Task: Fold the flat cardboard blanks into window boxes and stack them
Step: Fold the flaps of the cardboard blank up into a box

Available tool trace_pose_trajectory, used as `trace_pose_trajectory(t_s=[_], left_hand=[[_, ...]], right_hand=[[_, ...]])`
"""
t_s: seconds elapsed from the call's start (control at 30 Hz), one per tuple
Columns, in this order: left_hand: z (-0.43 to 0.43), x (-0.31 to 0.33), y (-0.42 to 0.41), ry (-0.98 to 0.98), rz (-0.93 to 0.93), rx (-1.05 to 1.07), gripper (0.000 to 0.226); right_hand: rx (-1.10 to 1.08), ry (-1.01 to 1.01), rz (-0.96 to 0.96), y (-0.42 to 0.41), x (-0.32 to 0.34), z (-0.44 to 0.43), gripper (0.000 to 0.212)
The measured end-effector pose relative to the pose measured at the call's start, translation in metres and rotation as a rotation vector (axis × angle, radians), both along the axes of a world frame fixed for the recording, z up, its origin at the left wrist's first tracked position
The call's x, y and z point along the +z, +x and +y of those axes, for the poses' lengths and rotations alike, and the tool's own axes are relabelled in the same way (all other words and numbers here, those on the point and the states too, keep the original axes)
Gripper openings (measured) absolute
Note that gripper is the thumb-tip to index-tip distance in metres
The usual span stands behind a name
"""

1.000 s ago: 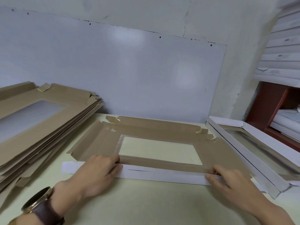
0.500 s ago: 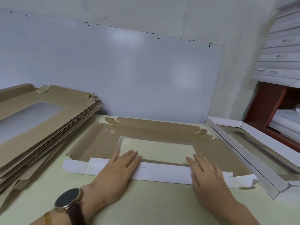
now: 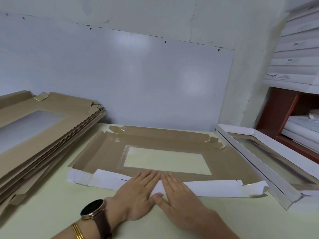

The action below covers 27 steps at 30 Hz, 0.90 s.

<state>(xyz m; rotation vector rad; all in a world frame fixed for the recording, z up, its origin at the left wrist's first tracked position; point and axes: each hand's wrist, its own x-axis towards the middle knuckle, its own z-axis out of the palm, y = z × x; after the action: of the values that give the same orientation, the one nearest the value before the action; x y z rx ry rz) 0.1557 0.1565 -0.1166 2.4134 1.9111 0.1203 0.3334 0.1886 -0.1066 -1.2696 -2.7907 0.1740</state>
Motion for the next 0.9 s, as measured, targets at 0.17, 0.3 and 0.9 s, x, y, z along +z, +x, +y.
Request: trace_pose_trajectory(t_s=[0.17,0.3,0.9], left_hand=[[-0.004,0.004,-0.015,-0.066,-0.019,0.076,0.070],[-0.016,0.008,-0.042,-0.080,0.009,0.162,0.068],[-0.043,0.011,-0.110,-0.136,-0.036,0.409,0.056]], right_hand=[[-0.084,-0.083,-0.038,0.035,0.003,0.011,0.081],[-0.176,-0.067,-0.068,0.074,-0.001,0.024,0.082],[-0.385,-0.106,0.008,0.158,0.003,0.042,0.086]])
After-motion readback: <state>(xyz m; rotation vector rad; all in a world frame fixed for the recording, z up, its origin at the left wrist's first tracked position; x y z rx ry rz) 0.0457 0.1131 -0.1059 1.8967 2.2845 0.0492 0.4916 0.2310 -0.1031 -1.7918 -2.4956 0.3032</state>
